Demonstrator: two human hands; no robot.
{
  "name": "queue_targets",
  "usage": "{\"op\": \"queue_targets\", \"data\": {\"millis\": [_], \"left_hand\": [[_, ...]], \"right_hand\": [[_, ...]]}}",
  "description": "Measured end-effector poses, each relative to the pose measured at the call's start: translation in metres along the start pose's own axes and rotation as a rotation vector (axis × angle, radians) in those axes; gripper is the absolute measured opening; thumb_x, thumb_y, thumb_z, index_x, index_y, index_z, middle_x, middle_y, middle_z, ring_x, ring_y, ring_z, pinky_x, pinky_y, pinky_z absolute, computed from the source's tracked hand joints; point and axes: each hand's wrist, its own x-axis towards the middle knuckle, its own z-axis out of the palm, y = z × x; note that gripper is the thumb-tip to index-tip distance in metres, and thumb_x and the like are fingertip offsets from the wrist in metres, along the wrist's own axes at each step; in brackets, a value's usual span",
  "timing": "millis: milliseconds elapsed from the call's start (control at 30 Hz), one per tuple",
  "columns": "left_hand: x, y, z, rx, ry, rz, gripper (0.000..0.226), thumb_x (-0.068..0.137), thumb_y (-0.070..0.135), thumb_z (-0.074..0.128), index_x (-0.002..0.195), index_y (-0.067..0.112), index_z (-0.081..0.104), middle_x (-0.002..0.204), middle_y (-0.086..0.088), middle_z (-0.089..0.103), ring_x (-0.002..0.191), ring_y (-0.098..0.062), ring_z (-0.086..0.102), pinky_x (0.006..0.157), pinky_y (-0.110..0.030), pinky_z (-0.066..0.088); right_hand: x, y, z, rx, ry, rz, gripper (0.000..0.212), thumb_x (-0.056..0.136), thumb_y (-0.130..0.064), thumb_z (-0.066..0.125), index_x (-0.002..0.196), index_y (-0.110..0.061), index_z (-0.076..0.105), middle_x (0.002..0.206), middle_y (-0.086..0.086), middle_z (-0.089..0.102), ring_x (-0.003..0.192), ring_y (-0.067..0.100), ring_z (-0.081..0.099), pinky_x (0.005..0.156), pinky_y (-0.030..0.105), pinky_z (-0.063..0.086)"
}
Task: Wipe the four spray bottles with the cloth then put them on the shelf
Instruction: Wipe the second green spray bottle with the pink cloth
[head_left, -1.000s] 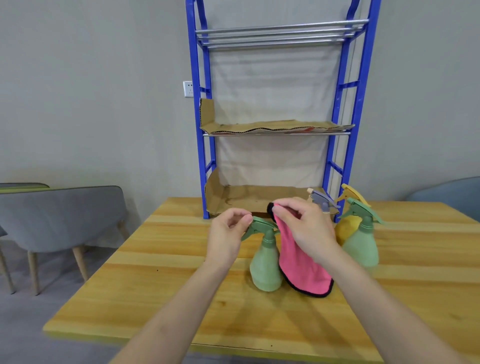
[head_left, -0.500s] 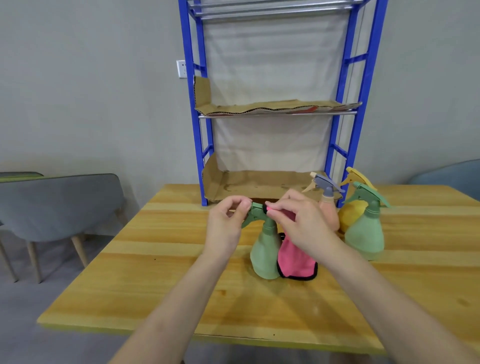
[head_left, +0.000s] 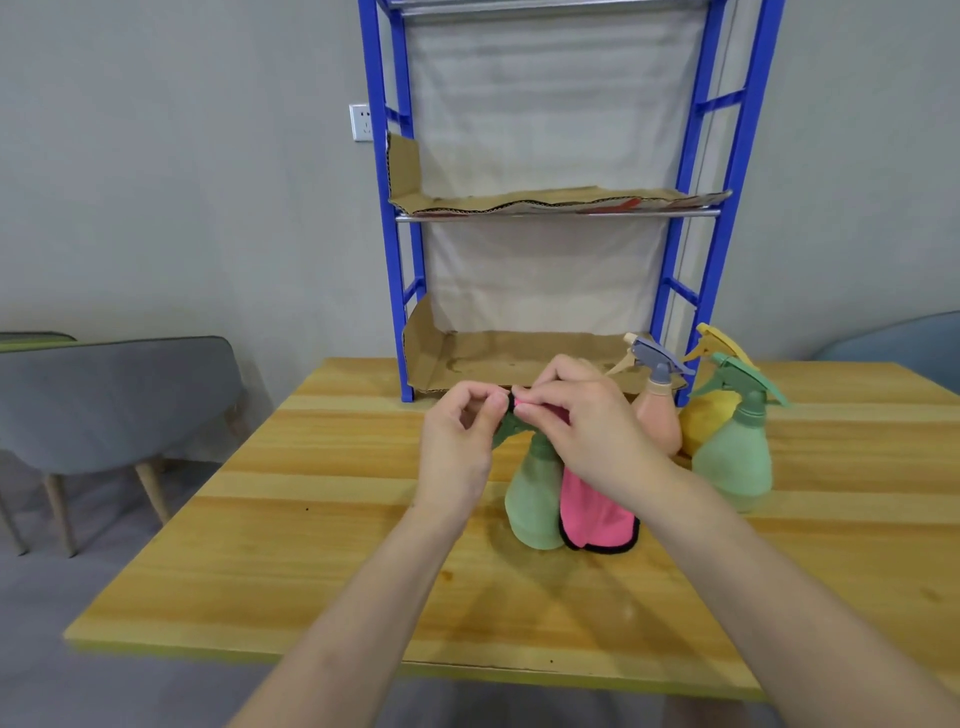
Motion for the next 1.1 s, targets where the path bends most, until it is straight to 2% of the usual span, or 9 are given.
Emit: {"op": "queue_targets", "data": {"millis": [133, 300, 400, 600, 700, 800, 867, 933, 1100], "left_hand": [[0.001, -0.001, 0.0, 0.053, -0.015, 0.017, 0.015, 0.101, 0.014, 0.064, 0.091, 0.023, 0.07, 0.077, 0.019, 0.069, 0.071, 0.003, 0.056, 0.069, -0.013, 0.044], [-0.001, -0.002, 0.0, 0.054, -0.004, 0.031, 0.011, 0.103, 0.016, 0.062, 0.096, 0.015, 0.071, 0.081, 0.013, 0.068, 0.072, 0.003, 0.057, 0.069, -0.011, 0.044], [-0.002, -0.002, 0.005, 0.063, 0.01, 0.036, 0.012, 0.103, 0.016, 0.061, 0.096, 0.012, 0.07, 0.082, 0.011, 0.068, 0.073, 0.001, 0.058, 0.071, -0.013, 0.045], [-0.002, 0.0, 0.002, 0.11, -0.007, 0.031, 0.012, 0.104, 0.017, 0.06, 0.098, 0.012, 0.07, 0.084, 0.008, 0.068, 0.073, 0.002, 0.057, 0.071, -0.013, 0.046], [-0.003, 0.003, 0.001, 0.128, -0.021, 0.015, 0.012, 0.103, 0.02, 0.061, 0.098, 0.016, 0.071, 0.086, 0.007, 0.07, 0.077, -0.002, 0.059, 0.074, -0.018, 0.049], [-0.002, 0.005, -0.001, 0.144, -0.043, -0.001, 0.011, 0.103, 0.023, 0.061, 0.098, 0.019, 0.07, 0.089, 0.003, 0.072, 0.084, -0.014, 0.064, 0.08, -0.031, 0.054], [-0.003, 0.006, -0.002, 0.15, -0.046, -0.005, 0.012, 0.103, 0.023, 0.061, 0.099, 0.02, 0.071, 0.09, 0.003, 0.072, 0.087, -0.017, 0.066, 0.082, -0.033, 0.055], [-0.003, 0.007, -0.003, 0.152, -0.042, -0.01, 0.011, 0.103, 0.023, 0.061, 0.099, 0.02, 0.071, 0.09, 0.003, 0.073, 0.087, -0.016, 0.066, 0.081, -0.032, 0.055], [-0.002, 0.006, -0.001, 0.14, -0.038, -0.023, 0.011, 0.103, 0.025, 0.062, 0.096, 0.023, 0.071, 0.086, 0.007, 0.071, 0.08, -0.006, 0.062, 0.077, -0.024, 0.052]], "right_hand": [[-0.006, 0.008, -0.003, 0.008, 0.022, 0.006, 0.011, 0.093, -0.016, 0.076, 0.102, -0.015, 0.081, 0.084, -0.001, 0.058, 0.081, 0.019, 0.053, 0.077, 0.013, 0.035], [-0.024, 0.018, -0.012, -0.066, 0.077, 0.049, 0.01, 0.095, -0.015, 0.073, 0.09, -0.009, 0.08, 0.079, 0.002, 0.058, 0.075, 0.017, 0.054, 0.072, 0.008, 0.033], [-0.032, 0.029, -0.015, -0.082, 0.062, 0.054, 0.012, 0.096, -0.012, 0.073, 0.088, -0.006, 0.079, 0.081, 0.001, 0.056, 0.076, 0.016, 0.052, 0.073, 0.013, 0.034], [-0.034, 0.036, -0.023, -0.109, -0.014, 0.011, 0.01, 0.096, -0.012, 0.071, 0.097, -0.008, 0.081, 0.084, -0.001, 0.057, 0.08, 0.017, 0.053, 0.075, 0.025, 0.04], [-0.036, 0.043, -0.033, -0.123, -0.076, 0.058, 0.017, 0.097, -0.016, 0.069, 0.11, -0.017, 0.081, 0.092, -0.007, 0.064, 0.088, 0.014, 0.06, 0.085, 0.033, 0.047], [-0.032, 0.043, -0.048, -0.019, -0.084, 0.226, 0.02, 0.098, -0.015, 0.068, 0.114, -0.021, 0.079, 0.102, -0.009, 0.072, 0.101, 0.01, 0.065, 0.094, 0.026, 0.049], [-0.024, 0.037, -0.057, 0.082, -0.03, 0.327, 0.019, 0.099, -0.016, 0.067, 0.11, -0.026, 0.079, 0.104, -0.016, 0.074, 0.105, 0.003, 0.066, 0.095, 0.026, 0.051], [-0.012, 0.029, -0.066, 0.186, -0.003, 0.377, 0.017, 0.101, -0.02, 0.065, 0.105, -0.03, 0.079, 0.101, -0.019, 0.075, 0.101, 0.0, 0.067, 0.091, 0.025, 0.052], [0.013, 0.008, -0.082, 0.586, 0.072, 0.348, 0.016, 0.101, -0.018, 0.064, 0.108, -0.021, 0.078, 0.103, 0.001, 0.078, 0.098, 0.017, 0.071, 0.091, 0.035, 0.055]]}}
